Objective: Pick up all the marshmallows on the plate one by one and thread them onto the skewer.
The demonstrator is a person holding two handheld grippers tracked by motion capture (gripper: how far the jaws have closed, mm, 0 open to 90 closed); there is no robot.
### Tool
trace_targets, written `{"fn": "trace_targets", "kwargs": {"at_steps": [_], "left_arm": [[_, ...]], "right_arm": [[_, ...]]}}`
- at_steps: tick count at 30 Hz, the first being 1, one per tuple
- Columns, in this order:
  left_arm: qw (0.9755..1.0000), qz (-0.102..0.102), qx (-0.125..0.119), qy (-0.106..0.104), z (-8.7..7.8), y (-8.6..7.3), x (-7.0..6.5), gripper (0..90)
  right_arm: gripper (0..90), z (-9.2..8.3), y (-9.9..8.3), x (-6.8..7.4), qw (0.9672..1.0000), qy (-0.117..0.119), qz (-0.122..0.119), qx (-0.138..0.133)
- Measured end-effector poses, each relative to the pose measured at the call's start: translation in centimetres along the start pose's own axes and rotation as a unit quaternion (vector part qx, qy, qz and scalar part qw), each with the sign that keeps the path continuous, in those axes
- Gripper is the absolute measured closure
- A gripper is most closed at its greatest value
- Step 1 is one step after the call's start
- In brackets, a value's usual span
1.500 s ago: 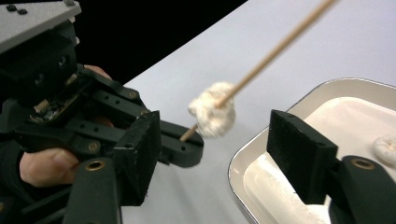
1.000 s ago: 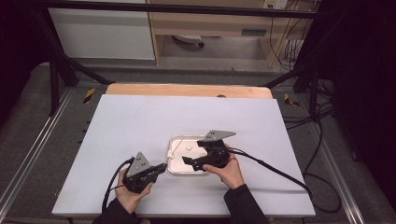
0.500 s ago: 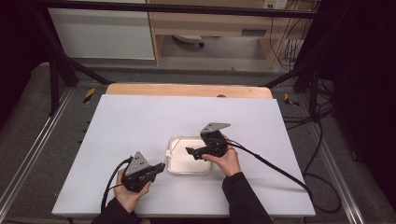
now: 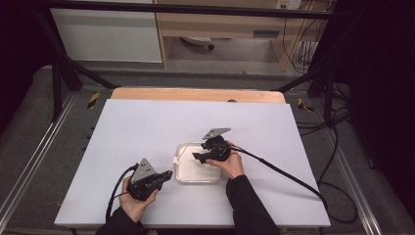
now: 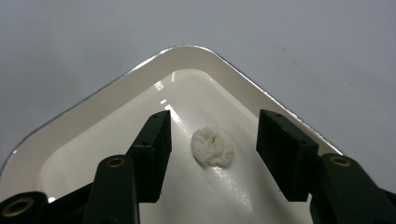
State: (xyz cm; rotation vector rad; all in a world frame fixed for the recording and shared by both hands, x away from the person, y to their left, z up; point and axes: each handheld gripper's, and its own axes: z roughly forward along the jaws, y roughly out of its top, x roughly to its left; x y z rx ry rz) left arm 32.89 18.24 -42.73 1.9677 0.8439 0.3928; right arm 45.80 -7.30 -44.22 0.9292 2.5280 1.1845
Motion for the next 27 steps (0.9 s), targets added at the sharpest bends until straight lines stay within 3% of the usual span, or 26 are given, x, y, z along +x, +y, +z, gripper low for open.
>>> {"fn": "trace_targets", "kwargs": {"at_steps": [18, 23, 27], "left_arm": [[1.0000, 0.002, 0.002, -0.001, 0.1, -0.1, -0.1, 88.6], [1.0000, 0.002, 0.001, -0.003, 0.1, -0.1, -0.1, 88.6], [1.0000, 0.002, 0.000, -0.003, 0.1, -0.1, -0.2, 88.6]], "right_arm": [[69.4, 0.8, -0.6, 0.2, 0.9997, -0.003, -0.026, 0.001], [70.6, -0.2, -0.3, 0.4, 0.9998, 0.004, -0.017, -0.008], [71.0, -2.0, 0.1, 0.7, 0.9994, 0.017, -0.006, -0.030]]}}
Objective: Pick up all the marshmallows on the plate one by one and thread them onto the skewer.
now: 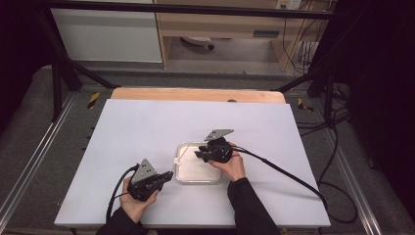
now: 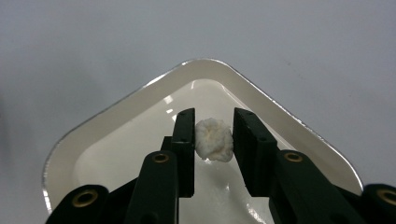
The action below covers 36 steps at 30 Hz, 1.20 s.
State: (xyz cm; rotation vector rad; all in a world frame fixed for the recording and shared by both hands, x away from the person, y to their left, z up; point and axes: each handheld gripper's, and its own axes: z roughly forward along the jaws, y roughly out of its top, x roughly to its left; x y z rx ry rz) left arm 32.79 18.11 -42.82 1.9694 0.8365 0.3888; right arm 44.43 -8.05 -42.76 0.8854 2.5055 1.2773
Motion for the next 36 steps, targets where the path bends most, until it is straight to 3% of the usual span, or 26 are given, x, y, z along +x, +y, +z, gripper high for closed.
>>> {"fn": "trace_targets", "kwargs": {"at_steps": [6, 11, 16, 19, 21, 24, 27, 36], "left_arm": [[1.0000, 0.003, 0.001, -0.003, 0.0, 0.0, -0.1, 88.6], [1.0000, 0.007, 0.000, -0.005, 0.0, 0.0, -0.2, 88.6], [0.9999, 0.013, -0.004, -0.010, 0.0, 0.1, -0.4, 88.6], [0.9998, 0.014, -0.005, -0.011, 0.0, 0.1, -0.5, 88.6], [0.9998, 0.015, -0.007, -0.012, 0.0, 0.1, -0.6, 88.6], [0.9997, 0.017, -0.010, -0.015, 0.0, 0.1, -0.7, 88.6], [0.9996, 0.019, -0.011, -0.016, -0.1, 0.1, -0.8, 88.6], [0.9994, 0.023, -0.016, -0.019, -0.1, 0.2, -0.9, 88.6]], "right_arm": [[71.6, -2.8, 0.0, 0.4, 0.9990, 0.020, 0.020, -0.034], [71.7, -5.1, -0.4, 0.6, 0.9959, 0.044, 0.042, -0.068], [71.8, -7.2, -0.3, 0.6, 0.9894, 0.069, 0.065, -0.111], [71.9, -8.1, 0.1, 0.8, 0.9832, 0.092, 0.077, -0.138], [71.9, -8.5, 0.4, 0.8, 0.9788, 0.105, 0.085, -0.154], [72.0, -8.9, 0.8, 0.8, 0.9765, 0.111, 0.088, -0.163], [72.2, -9.0, 1.1, 0.8, 0.9719, 0.125, 0.100, -0.173], [72.4, -8.2, 2.2, 0.7, 0.9663, 0.145, 0.120, -0.175]]}}
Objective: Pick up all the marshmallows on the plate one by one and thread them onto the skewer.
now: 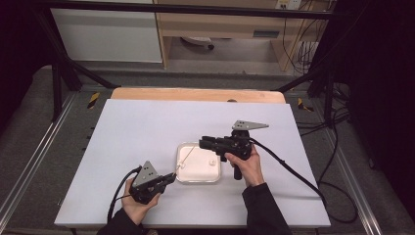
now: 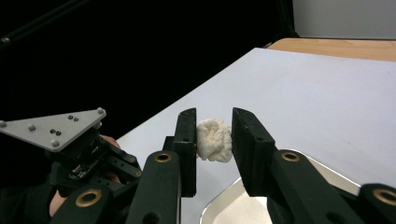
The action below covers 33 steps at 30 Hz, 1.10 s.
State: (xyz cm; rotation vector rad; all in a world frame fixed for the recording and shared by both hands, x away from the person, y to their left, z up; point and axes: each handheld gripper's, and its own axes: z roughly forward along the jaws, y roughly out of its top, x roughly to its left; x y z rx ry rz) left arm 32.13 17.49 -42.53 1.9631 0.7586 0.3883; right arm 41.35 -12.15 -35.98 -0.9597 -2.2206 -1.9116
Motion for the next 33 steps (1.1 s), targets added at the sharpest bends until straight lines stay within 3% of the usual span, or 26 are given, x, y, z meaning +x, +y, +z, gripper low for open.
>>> {"fn": "trace_targets", "kwargs": {"at_steps": [12, 33], "left_arm": [[1.0000, 0.003, -0.004, -0.001, 0.0, 0.1, -0.2, 88.7], [0.9998, 0.018, 0.008, -0.007, 0.3, 0.0, -0.4, 88.8]], "right_arm": [[72.9, 0.8, -0.2, -0.6, 0.9995, 0.015, 0.026, -0.004], [78.1, 1.5, -1.0, -0.5, 0.9983, 0.041, 0.034, 0.022]]}}
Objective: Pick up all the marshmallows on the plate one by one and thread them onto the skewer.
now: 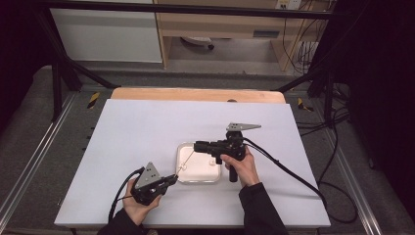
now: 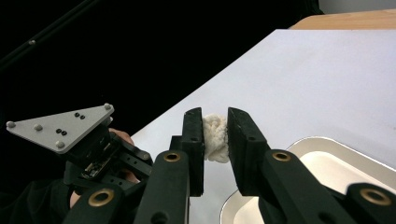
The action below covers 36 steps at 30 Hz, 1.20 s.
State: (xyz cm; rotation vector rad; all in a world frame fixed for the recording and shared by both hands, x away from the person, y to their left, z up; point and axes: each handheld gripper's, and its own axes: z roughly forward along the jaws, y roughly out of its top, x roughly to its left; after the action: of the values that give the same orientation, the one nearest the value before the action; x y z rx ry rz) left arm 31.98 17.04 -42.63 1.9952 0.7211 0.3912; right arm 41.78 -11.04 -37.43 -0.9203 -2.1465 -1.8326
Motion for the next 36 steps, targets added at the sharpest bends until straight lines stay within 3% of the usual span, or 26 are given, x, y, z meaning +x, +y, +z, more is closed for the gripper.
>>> {"fn": "trace_targets", "kwargs": {"at_steps": [36], "left_arm": [[0.9998, -0.001, 0.018, -0.008, 0.4, -0.3, -0.2, 88.9]], "right_arm": [[80.5, 1.1, -1.9, 0.7, 0.9997, 0.002, -0.020, 0.010]]}}
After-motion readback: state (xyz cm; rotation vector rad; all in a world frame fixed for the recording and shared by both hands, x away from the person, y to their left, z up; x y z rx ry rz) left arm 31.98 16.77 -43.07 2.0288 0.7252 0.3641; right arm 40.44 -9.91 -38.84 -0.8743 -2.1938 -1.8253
